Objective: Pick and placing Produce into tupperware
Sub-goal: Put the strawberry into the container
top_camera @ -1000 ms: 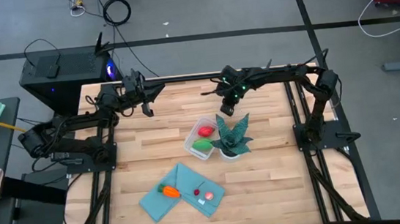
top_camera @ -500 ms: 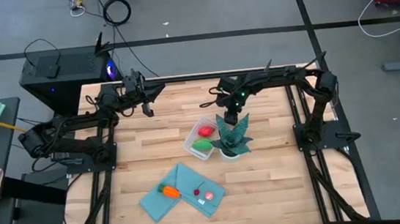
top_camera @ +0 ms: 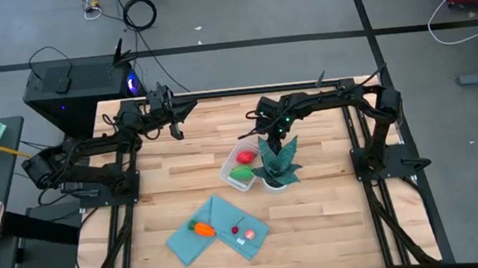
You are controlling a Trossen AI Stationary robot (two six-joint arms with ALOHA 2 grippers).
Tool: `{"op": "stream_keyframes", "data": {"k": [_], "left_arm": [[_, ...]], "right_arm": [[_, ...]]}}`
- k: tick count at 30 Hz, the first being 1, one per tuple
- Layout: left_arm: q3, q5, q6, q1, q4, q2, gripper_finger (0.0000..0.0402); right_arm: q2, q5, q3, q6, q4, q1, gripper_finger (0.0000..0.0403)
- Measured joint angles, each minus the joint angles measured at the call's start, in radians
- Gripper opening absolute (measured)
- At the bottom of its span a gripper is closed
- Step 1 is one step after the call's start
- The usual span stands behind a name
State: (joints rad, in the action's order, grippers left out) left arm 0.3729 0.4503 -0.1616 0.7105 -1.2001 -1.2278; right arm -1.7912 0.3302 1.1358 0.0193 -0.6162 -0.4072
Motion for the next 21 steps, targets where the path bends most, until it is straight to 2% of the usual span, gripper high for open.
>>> {"op": "stream_keyframes", "data": {"k": [16, 21], "left_arm": [[0.0, 0.0, -0.002, 0.0, 0.0, 0.0, 0.0036], [0.0, 0.0, -0.002, 0.0, 0.0, 0.0, 0.004]], "right_arm": [[0.0, -0.011, -0.063, -0.004, 0.084, -0.001, 0.0214], [0.0, -0.008, -0.063, -0.016, 0.088, -0.001, 0.0167]]}}
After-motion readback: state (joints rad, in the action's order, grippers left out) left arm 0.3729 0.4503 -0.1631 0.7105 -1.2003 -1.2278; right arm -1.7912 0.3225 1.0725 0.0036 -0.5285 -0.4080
